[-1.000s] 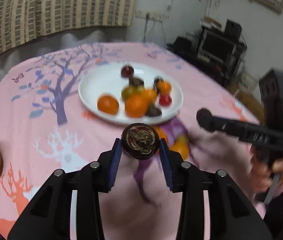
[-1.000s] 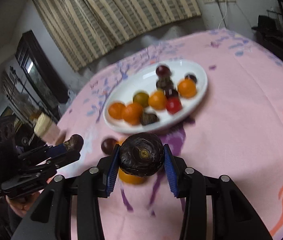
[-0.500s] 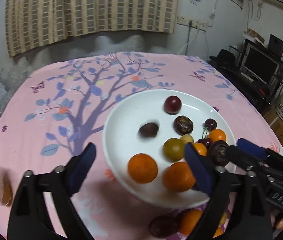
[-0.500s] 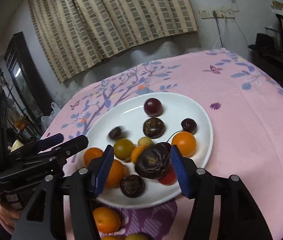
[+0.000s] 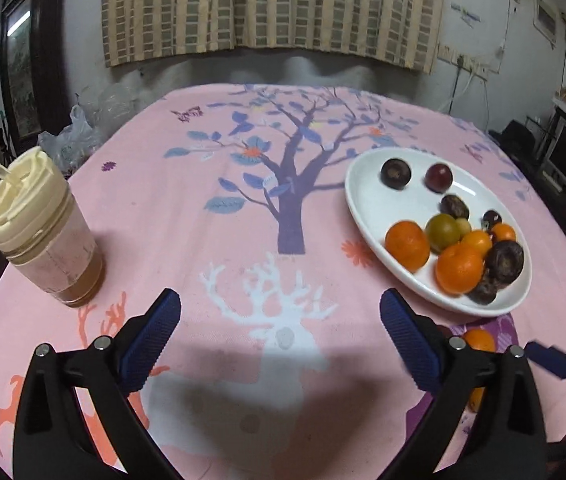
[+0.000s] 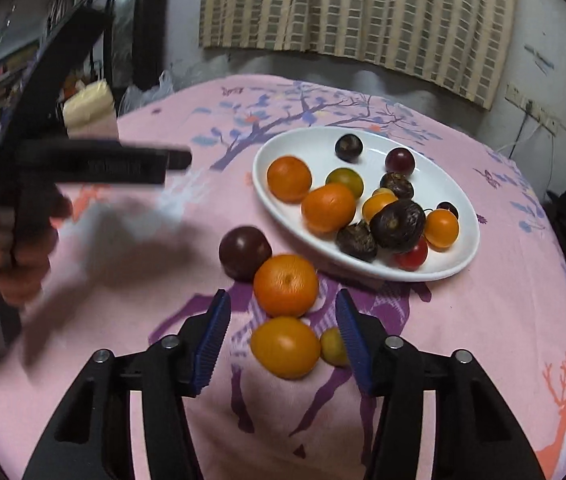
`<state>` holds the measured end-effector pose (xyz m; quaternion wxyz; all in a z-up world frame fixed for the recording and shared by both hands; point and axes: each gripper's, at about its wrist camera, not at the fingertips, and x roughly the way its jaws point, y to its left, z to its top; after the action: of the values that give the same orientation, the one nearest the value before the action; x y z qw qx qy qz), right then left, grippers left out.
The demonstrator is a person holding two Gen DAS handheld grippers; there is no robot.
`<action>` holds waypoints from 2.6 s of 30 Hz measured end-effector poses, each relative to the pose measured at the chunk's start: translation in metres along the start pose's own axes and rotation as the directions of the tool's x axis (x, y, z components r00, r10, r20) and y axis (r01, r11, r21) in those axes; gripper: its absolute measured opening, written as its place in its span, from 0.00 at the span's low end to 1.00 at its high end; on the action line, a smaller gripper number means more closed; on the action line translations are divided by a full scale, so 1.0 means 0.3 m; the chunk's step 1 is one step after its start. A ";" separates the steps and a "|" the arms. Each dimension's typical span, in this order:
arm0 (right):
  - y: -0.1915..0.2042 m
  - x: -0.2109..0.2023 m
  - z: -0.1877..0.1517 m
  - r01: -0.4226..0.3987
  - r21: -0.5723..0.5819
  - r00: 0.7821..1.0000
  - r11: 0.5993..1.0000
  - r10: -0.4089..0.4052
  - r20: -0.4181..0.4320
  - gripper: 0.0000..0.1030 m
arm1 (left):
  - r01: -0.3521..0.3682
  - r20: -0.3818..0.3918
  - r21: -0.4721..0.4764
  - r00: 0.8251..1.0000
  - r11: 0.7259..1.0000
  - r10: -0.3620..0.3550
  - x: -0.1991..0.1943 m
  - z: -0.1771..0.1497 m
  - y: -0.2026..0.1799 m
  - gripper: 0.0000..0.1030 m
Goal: Organize fruits
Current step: 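Grasp a yellow tomato with the right tool while the left tool grasps a yellow tomato, then grasp a dark plum with the left tool while the right tool holds the yellow tomato, then place the dark plum and yellow tomato onto the white plate with both tools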
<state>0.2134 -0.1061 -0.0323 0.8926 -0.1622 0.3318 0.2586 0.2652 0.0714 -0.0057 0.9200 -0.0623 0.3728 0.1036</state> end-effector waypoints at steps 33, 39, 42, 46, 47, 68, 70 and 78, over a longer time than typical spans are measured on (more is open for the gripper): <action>-0.185 -0.067 -0.002 -0.162 0.271 0.984 0.949 0.135 0.114 0.39 | 0.330 -0.089 0.430 0.942 0.840 -0.325 0.026 -0.114 -0.181 0.49; -0.204 -0.072 0.003 -0.179 0.295 0.981 0.939 0.146 0.128 0.39 | 0.398 -0.114 0.464 0.913 0.791 -0.393 0.024 -0.144 -0.202 0.48; -0.207 -0.070 0.001 -0.181 0.298 0.981 0.937 0.150 0.126 0.39 | 0.399 -0.127 0.497 0.912 0.771 -0.390 0.031 -0.160 -0.215 0.48; -0.197 -0.076 0.002 -0.186 0.290 0.980 0.939 0.155 0.126 0.39 | 0.400 -0.164 0.511 0.914 0.761 -0.370 0.070 -0.171 -0.245 0.44; -0.194 -0.078 0.003 -0.185 0.286 0.980 0.940 0.154 0.129 0.39 | 0.415 -0.168 0.506 0.907 0.756 -0.385 0.073 -0.168 -0.252 0.41; -0.278 -0.017 0.090 -0.138 0.389 0.973 0.911 0.051 0.226 0.39 | 0.478 -0.017 0.305 0.867 0.824 -0.497 -0.020 0.124 -0.250 0.36; -0.315 0.031 0.145 -0.116 0.414 0.972 0.903 0.017 0.235 0.39 | 0.463 -0.025 0.274 0.880 0.843 -0.475 0.047 0.181 -0.281 0.36; -0.414 0.130 0.204 -0.076 0.464 0.977 0.883 -0.027 0.212 0.58 | 0.287 0.027 0.153 0.955 0.946 -0.294 0.191 0.245 -0.275 0.89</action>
<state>0.3403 -0.1652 0.0005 0.9322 0.0913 0.2892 0.1978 0.3744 0.0137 0.0100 0.9363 -0.0457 0.3432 -0.0595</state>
